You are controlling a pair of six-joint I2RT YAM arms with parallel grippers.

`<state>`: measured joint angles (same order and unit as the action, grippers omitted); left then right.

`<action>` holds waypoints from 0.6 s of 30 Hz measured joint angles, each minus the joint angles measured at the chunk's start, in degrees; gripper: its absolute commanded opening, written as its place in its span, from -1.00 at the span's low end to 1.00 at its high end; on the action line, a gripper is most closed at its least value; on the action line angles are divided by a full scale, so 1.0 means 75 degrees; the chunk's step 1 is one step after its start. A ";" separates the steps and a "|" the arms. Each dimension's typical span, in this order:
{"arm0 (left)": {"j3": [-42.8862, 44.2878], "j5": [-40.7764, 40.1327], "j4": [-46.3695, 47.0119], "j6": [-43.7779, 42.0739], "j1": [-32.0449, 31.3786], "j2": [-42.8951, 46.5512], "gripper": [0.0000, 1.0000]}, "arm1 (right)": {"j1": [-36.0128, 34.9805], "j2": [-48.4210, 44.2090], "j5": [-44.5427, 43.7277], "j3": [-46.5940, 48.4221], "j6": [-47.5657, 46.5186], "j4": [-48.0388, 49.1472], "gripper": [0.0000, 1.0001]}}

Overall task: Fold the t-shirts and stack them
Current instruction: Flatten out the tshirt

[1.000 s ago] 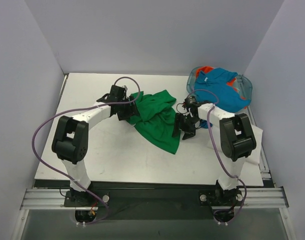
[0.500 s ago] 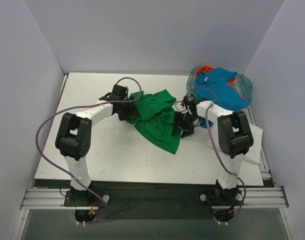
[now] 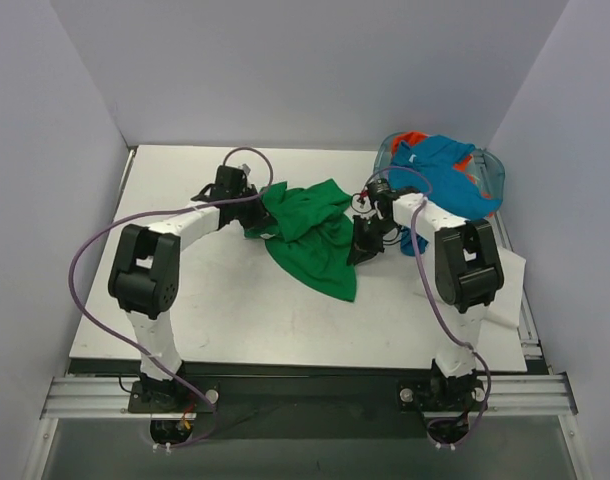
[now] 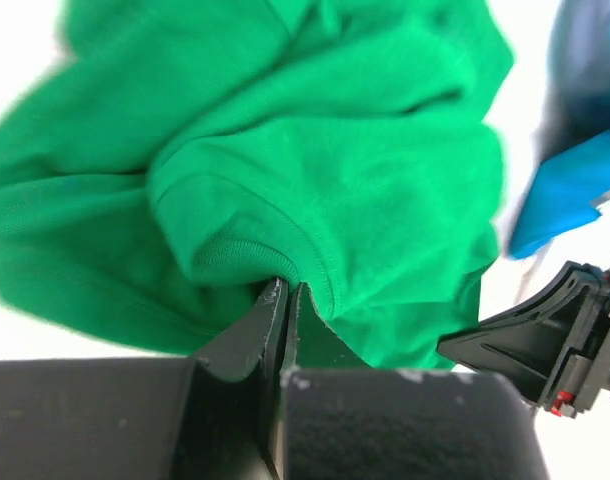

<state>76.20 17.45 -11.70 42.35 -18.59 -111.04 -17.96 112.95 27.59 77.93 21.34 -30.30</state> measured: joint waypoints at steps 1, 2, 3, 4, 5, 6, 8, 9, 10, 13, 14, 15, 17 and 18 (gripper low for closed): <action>-0.0079 0.0012 0.0044 0.0099 0.0114 0.0160 -1.00 | 0.0055 -0.0047 0.0015 0.0085 -0.0020 -0.0058 -1.00; -0.0175 0.0029 0.0055 0.0216 0.0280 0.0417 -1.00 | 0.0157 -0.0140 0.0041 0.0227 -0.0038 -0.0154 -1.00; -0.0227 0.0044 0.0055 0.0294 0.0399 0.0638 -1.00 | 0.0265 -0.0256 0.0041 0.0364 -0.0052 -0.0239 -1.00; -0.0291 0.0052 0.0061 0.0379 0.0568 0.0956 -1.00 | 0.0388 -0.0408 0.0032 0.0519 -0.0064 -0.0335 -1.00; -0.0338 0.0052 0.0093 0.0478 0.0729 0.1294 -1.00 | 0.0510 -0.0586 0.0006 0.0685 -0.0085 -0.0440 -1.00; -0.0361 0.0052 0.0134 0.0536 0.0901 0.1664 -1.00 | 0.0589 -0.0737 -0.0012 0.0857 -0.0102 -0.0557 -1.00; -0.0434 0.0052 0.0216 0.0641 0.1244 0.2544 -1.00 | 0.0781 -0.1204 -0.0163 0.1349 -0.0189 -0.0790 -1.00; -0.0458 0.0052 0.0213 0.0676 0.1364 0.2891 -1.00 | 0.0845 -0.1440 -0.0251 0.1609 -0.0248 -0.0924 -1.00; -0.0487 0.0052 0.0192 0.0699 0.1507 0.3314 -1.00 | 0.0874 -0.1690 -0.0370 0.1853 -0.0300 -0.1035 -1.00; -0.0536 0.0044 0.0015 0.0737 0.1918 0.4497 -1.00 | 0.0860 -0.2588 -0.0793 0.2390 -0.0539 -0.1346 -1.00; -0.0548 0.0023 -0.0128 0.0740 0.2098 0.4925 -1.00 | 0.0842 -0.2897 -0.0962 0.2521 -0.0632 -0.1445 -1.00; -0.0548 0.0017 -0.0256 0.0746 0.2270 0.5269 -1.00 | 0.0839 -0.3203 -0.1122 0.2664 -0.0723 -0.1559 -1.00; -0.0551 0.0009 -0.0545 0.0775 0.2707 0.5843 -1.00 | 0.0822 -0.3765 -0.1402 0.2996 -0.0909 -0.1719 -1.00; -0.0542 -0.0006 -0.0705 0.0807 0.3002 0.6129 -1.00 | 0.0813 -0.3998 -0.1553 0.3179 -0.0991 -0.1810 -1.00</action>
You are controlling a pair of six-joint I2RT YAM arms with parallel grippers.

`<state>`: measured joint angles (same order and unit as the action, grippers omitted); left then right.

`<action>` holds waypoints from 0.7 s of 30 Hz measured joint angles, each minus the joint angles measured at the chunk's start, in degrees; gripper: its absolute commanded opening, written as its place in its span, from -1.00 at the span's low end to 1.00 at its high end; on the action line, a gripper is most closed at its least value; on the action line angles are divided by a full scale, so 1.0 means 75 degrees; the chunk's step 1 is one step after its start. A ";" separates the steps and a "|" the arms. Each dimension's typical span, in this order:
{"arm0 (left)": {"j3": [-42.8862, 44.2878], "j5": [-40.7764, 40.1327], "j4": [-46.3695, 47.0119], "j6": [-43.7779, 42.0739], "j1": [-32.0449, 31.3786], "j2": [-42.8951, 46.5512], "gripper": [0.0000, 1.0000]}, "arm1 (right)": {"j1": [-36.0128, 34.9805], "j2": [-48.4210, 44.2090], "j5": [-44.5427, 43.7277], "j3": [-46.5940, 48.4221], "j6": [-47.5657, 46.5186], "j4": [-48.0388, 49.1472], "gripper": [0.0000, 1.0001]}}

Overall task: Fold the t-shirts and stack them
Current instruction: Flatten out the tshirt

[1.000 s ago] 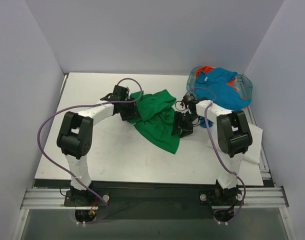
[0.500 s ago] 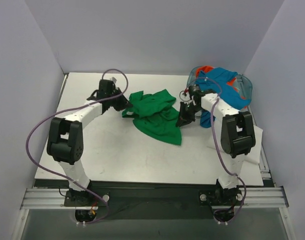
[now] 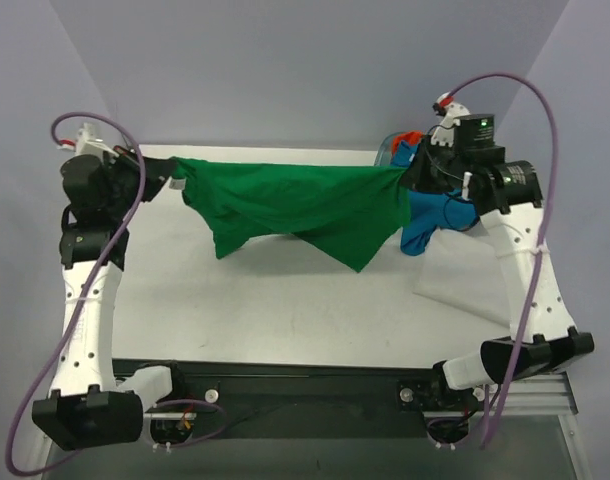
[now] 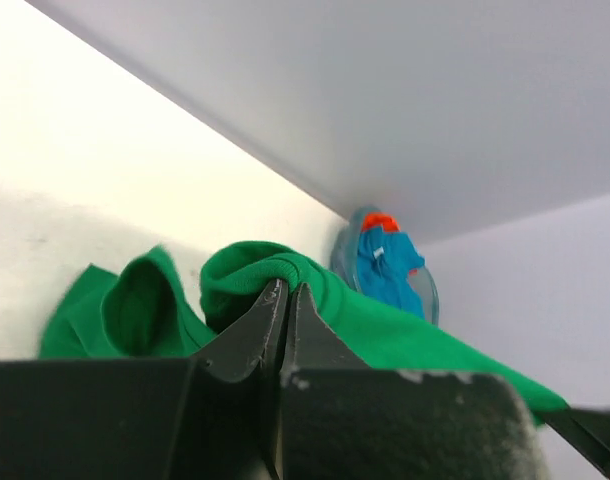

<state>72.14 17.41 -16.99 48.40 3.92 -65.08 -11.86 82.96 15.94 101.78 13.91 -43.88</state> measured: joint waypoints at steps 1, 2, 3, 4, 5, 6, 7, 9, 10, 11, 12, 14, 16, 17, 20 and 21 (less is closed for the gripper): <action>0.0012 -0.0009 -0.0166 0.0017 0.0318 0.0230 -1.00 | 0.0000 -0.0198 -0.0108 0.0198 -0.0073 -0.0067 -1.00; 0.0058 0.0000 -0.0373 0.0041 0.0644 0.0423 -1.00 | 0.0000 -0.0373 -0.0216 0.0382 -0.0119 -0.0093 -1.00; 0.0154 0.0041 -0.0597 0.0055 0.0924 0.0539 -1.00 | -0.0003 -0.0501 -0.0280 0.0577 -0.0163 -0.0131 -1.00; 0.0306 0.0090 -0.0810 0.0061 0.1198 0.0603 -1.00 | -0.0015 -0.0571 -0.0321 0.0772 -0.0192 -0.0163 -1.00; 0.0408 0.0125 -0.0912 0.0061 0.1326 0.0615 -1.00 | -0.0026 -0.0589 -0.0332 0.0985 -0.0216 -0.0192 -1.00; 0.0548 0.0184 -0.1029 0.0052 0.1416 0.0589 -1.00 | -0.0035 -0.0571 -0.0335 0.1154 -0.0227 -0.0178 -1.00; 0.0618 0.0219 -0.1067 0.0047 0.1480 0.0560 -1.00 | -0.0041 -0.0504 -0.0350 0.1279 -0.0242 -0.0178 -1.00; 0.0653 0.0361 -0.1067 0.0023 0.1498 0.0391 -1.00 | -0.0038 -0.0169 -0.0417 0.1492 -0.0248 -0.0178 -1.00; 0.0653 0.0420 -0.1052 0.0020 0.1501 0.0227 -1.00 | -0.0038 0.0017 -0.0431 0.1562 -0.0248 -0.0166 -1.00; 0.0653 0.0487 -0.0985 0.0020 0.1507 0.0015 -1.00 | -0.0038 0.0318 -0.0460 0.1699 -0.0245 -0.0172 -1.00; 0.0653 0.0530 -0.0883 0.0020 0.1507 -0.0221 -1.00 | -0.0038 0.0659 -0.0490 0.1915 -0.0242 -0.0175 -1.00; 0.0691 0.0609 -0.0472 0.0023 0.1507 -0.0962 -1.00 | -0.0038 0.1690 -0.0565 0.2463 -0.0233 -0.0090 -1.00; 0.0921 0.0659 -0.0131 0.0000 0.1510 -0.2037 -0.75 | -0.0038 0.2964 -0.0667 0.3223 -0.0172 0.0052 -0.92; 0.1166 0.0673 -0.0012 -0.0035 0.1510 -0.2658 -0.46 | -0.0038 0.3622 -0.0717 0.3654 -0.0117 0.0114 -0.69; 0.2087 0.0621 0.0326 -0.0146 0.1524 -0.4459 0.11 | -0.0032 0.5476 -0.0906 0.4756 0.0166 0.0350 0.37; 0.2352 0.0565 0.0431 -0.0146 0.1539 -0.4911 0.24 | -0.0023 0.5858 -0.0950 0.4823 0.0245 0.0440 0.56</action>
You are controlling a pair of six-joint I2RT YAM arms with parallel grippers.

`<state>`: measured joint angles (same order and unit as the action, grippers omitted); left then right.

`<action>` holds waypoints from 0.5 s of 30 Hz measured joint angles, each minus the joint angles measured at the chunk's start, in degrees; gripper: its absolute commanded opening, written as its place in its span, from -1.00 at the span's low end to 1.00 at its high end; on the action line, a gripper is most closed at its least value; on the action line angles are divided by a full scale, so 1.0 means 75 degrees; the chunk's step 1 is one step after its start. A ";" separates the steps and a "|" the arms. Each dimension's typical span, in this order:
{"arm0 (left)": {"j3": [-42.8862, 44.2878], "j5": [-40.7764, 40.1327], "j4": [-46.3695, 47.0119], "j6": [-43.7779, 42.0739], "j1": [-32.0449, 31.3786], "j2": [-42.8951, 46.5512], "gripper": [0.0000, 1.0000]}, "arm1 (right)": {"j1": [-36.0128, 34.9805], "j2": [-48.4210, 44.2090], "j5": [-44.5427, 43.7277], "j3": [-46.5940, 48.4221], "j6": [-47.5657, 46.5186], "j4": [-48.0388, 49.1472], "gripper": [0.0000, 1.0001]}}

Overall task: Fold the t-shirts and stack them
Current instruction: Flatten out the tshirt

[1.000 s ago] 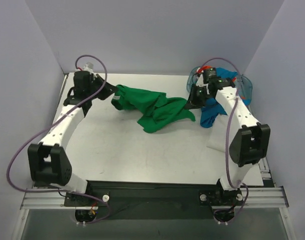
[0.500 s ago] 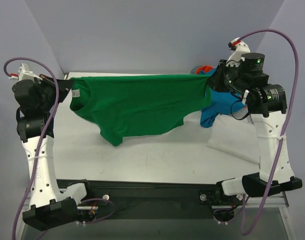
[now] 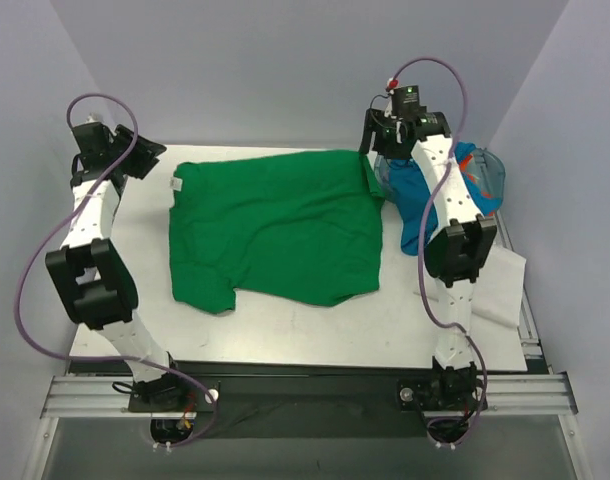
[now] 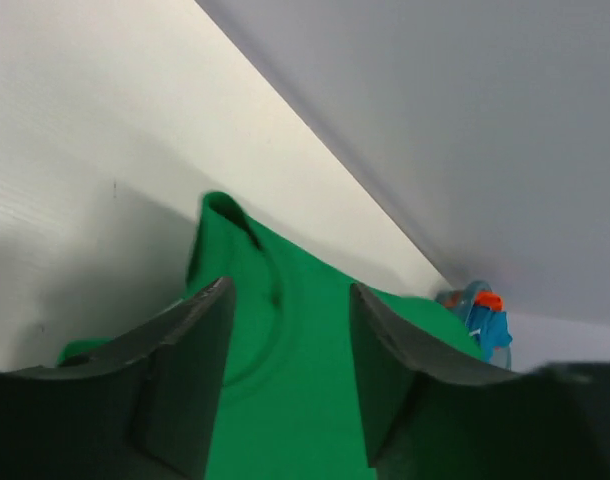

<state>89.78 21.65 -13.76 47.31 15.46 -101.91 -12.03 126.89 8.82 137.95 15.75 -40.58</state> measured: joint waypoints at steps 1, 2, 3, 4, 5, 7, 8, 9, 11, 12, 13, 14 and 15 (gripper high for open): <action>0.0178 -0.0055 0.0079 -0.0035 0.0006 -0.0332 0.29 | -0.0003 0.0268 -0.0055 -0.0038 0.0085 -0.0015 0.60; 0.0268 -0.0102 0.0093 -0.0067 0.0006 -0.0527 0.29 | -0.0003 0.0405 -0.0093 -0.0233 0.0119 -0.0009 0.61; 0.0277 -0.0137 0.0052 -0.0137 0.0006 -0.0595 0.30 | -0.0012 0.0414 -0.0134 -0.0545 0.0163 0.0003 0.62; 0.0277 -0.0149 -0.0044 -0.0224 -0.0003 -0.0592 0.30 | -0.0009 0.0332 -0.0178 -0.0947 0.0175 0.0050 0.61; 0.0259 -0.0152 -0.0087 -0.0350 -0.0023 -0.0510 0.30 | -0.0017 0.0149 -0.0201 -0.1451 0.0172 0.0131 0.60; -0.0067 -0.0187 -0.0093 -0.0615 -0.0082 -0.0117 0.30 | -0.0079 -0.0312 -0.0230 -0.2457 0.0128 0.0184 0.57; -0.0358 -0.0198 -0.0131 -0.0746 -0.0114 0.0201 0.31 | -0.0131 -0.0656 -0.0230 -0.3089 0.0111 0.0300 0.56; -0.0711 -0.0204 -0.0184 -0.0860 -0.0146 0.0551 0.31 | -0.0210 -0.1008 -0.0224 -0.3672 0.0096 0.0303 0.54; -0.1609 -0.0254 -0.0353 -0.1139 -0.0207 0.1373 0.31 | -0.0393 -0.1766 -0.0146 -0.4774 0.0111 0.0367 0.49; -0.2122 -0.0289 -0.0484 -0.1279 -0.0239 0.1813 0.31 | -0.0460 -0.2174 -0.0085 -0.5353 0.0154 0.0463 0.45; -0.2573 -0.0318 -0.0600 -0.1405 -0.0251 0.2159 0.31 | -0.0562 -0.2634 0.0044 -0.5968 0.0204 0.0475 0.43; -0.2978 -0.0347 -0.0749 -0.1498 -0.0259 0.2468 0.32 | -0.0627 -0.2990 0.0189 -0.6490 0.0294 0.0536 0.41; -0.3348 -0.0402 -0.0915 -0.1582 -0.0259 0.2702 0.33 | -0.0667 -0.3334 0.0315 -0.6988 0.0353 0.0595 0.40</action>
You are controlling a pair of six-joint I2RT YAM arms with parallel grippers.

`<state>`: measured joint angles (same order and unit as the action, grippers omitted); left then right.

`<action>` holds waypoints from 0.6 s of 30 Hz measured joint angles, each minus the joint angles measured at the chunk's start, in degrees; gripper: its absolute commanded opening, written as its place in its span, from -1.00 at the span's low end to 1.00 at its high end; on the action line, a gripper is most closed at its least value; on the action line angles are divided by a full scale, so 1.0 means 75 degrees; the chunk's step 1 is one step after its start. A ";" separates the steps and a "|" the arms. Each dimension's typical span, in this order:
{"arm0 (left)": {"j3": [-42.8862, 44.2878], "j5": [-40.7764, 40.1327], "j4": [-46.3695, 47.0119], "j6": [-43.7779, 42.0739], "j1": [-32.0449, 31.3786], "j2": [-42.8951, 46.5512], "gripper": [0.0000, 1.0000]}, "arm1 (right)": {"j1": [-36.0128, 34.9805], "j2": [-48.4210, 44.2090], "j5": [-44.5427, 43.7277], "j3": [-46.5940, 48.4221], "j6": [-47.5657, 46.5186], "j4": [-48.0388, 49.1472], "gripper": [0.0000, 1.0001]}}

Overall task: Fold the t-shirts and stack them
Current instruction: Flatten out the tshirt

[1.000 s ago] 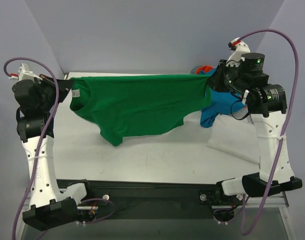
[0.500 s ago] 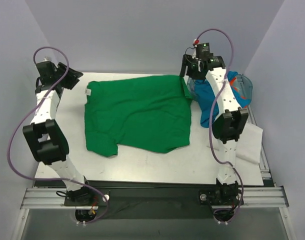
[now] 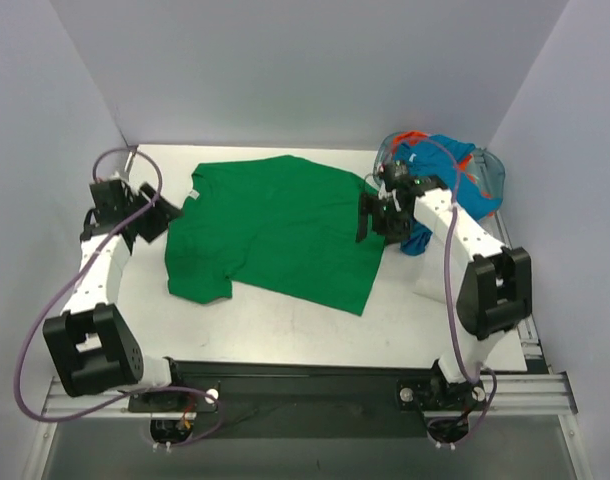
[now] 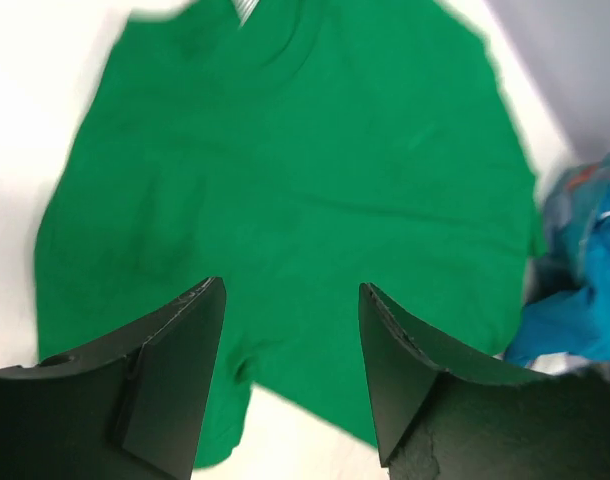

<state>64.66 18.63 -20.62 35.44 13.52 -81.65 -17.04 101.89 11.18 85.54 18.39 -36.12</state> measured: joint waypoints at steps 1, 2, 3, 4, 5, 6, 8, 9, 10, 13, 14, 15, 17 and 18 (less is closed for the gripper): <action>-0.0379 -0.0050 -0.0085 -0.0064 0.0000 0.0213 0.34 | -0.0017 -0.0283 0.0140 -0.0452 0.0064 0.0012 0.40; -0.0787 -0.0108 -0.0251 -0.0143 0.0000 0.0414 0.36 | -0.0023 -0.0507 0.0268 -0.0860 0.0122 0.0050 0.40; -0.1052 -0.0143 -0.0364 -0.0189 0.0003 0.0516 0.36 | -0.0041 -0.0691 0.0388 -0.1250 0.0154 0.0117 0.39; -0.1437 -0.0221 -0.0490 -0.0242 0.0003 0.0650 0.36 | -0.0067 -0.0822 0.0522 -0.1647 0.0178 0.0146 0.38; -0.1711 -0.0277 -0.0635 -0.0271 0.0003 0.0734 0.37 | -0.0093 -0.0863 0.0603 -0.1894 0.0187 0.0157 0.35; -0.1947 -0.0323 -0.0781 -0.0294 0.0003 0.0793 0.37 | -0.0131 -0.0871 0.0664 -0.2095 0.0184 0.0181 0.33; -0.2343 -0.0449 -0.1017 -0.0347 0.0003 0.0906 0.37 | -0.0256 -0.0857 0.0793 -0.2372 0.0163 0.0189 0.32; -0.2500 -0.0525 -0.1125 -0.0370 0.0003 0.0970 0.38 | -0.0323 -0.0857 0.0854 -0.2448 0.0140 0.0192 0.31; -0.2626 -0.0615 -0.1244 -0.0391 0.0003 0.1046 0.38 | -0.0376 -0.0857 0.0915 -0.2480 0.0122 0.0195 0.30; -0.2868 -0.0921 -0.1483 -0.0449 0.0003 0.1303 0.40 | -0.0513 -0.0857 0.1096 -0.2547 0.0073 0.0309 0.27; -0.2938 -0.1000 -0.1495 -0.0472 0.0003 0.1399 0.40 | -0.0545 -0.0857 0.1137 -0.2594 0.0055 0.0356 0.27; -0.3019 -0.1061 -0.1498 -0.0487 0.0006 0.1486 0.40 | -0.0589 -0.0857 0.1169 -0.2646 0.0050 0.0376 0.27; -0.3185 -0.1134 -0.1504 -0.0504 0.0006 0.1600 0.40 | -0.0662 -0.0857 0.1207 -0.2777 0.0032 0.0396 0.26; -0.3249 -0.1180 -0.1504 -0.0507 0.0006 0.1612 0.40 | -0.0691 -0.0857 0.1221 -0.2841 0.0026 0.0396 0.26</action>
<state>40.29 9.78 -31.90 31.64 13.56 -69.56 -22.22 95.46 20.34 64.23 18.59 -33.15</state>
